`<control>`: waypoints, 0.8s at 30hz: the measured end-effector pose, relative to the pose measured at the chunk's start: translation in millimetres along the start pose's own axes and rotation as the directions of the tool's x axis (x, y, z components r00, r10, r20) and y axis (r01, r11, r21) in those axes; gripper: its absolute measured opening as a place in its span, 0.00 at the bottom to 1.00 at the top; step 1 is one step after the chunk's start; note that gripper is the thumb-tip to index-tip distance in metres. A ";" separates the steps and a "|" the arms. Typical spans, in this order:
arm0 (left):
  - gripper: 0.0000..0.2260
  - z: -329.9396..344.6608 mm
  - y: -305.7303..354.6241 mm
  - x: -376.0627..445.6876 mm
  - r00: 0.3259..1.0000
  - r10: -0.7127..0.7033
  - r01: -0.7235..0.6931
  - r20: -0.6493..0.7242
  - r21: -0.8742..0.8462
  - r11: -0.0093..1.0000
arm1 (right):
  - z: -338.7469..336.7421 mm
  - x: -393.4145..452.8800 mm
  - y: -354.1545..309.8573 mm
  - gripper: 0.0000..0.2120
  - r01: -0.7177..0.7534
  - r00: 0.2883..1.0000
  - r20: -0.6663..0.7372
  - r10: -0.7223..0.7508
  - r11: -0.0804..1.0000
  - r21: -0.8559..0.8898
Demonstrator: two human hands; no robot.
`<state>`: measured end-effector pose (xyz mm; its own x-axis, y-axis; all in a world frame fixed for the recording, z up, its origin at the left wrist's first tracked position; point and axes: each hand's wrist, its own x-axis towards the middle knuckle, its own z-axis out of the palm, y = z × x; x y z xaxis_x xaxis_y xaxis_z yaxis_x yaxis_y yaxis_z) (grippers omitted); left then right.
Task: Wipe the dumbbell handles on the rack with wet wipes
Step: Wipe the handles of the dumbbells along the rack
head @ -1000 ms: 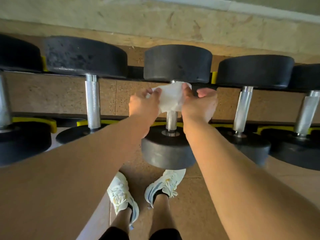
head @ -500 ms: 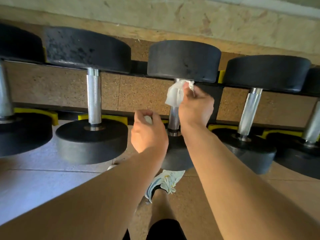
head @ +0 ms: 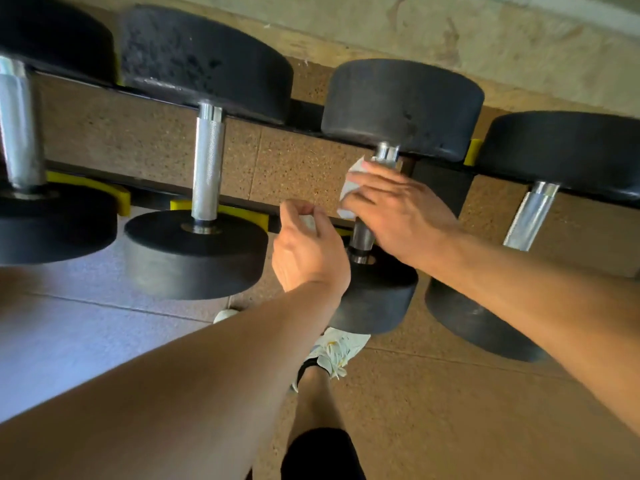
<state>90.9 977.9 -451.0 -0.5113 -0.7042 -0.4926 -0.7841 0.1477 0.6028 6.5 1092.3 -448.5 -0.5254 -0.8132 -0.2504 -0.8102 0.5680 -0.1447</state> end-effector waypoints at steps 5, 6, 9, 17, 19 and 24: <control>0.07 -0.4 -1.7 0.2 1.000 0.002 -0.003 -0.021 -0.016 1.000 | -7.4 -19.0 -21.8 0.15 0.003 0.968 0.241 -0.071 0.962 0.273; 0.08 -0.4 -1.1 -0.5 1.000 0.003 -0.004 -0.026 -0.024 1.000 | -9.1 -24.2 -26.0 0.14 -0.073 0.969 0.246 -0.023 0.925 0.373; 0.09 0.1 -1.7 -2.3 0.999 0.011 -0.015 -0.049 -0.088 0.996 | -18.9 -28.4 -19.9 0.17 -0.209 0.969 0.002 0.246 0.817 0.537; 0.10 2.1 -4.8 -2.8 0.985 -0.097 0.060 -0.142 -0.242 0.968 | 5.3 -16.2 14.7 0.22 0.041 0.999 -0.025 -0.038 0.992 0.117; 0.10 2.5 -5.3 -3.4 0.983 -0.097 0.056 -0.153 -0.248 0.967 | 4.8 -35.6 -4.9 0.21 0.005 0.993 0.112 -0.039 0.958 0.285; 0.10 1.5 -4.6 -3.3 0.985 -0.085 0.045 -0.147 -0.260 0.965 | -21.1 -46.8 -16.7 0.11 -0.280 0.956 0.123 0.265 0.710 0.646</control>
<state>95.6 980.6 -453.1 -0.3852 -0.8087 -0.4446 -0.6881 -0.0693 0.7223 39.2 1118.1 -414.2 -0.6855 -0.6112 -0.3956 -0.2601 0.7131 -0.6511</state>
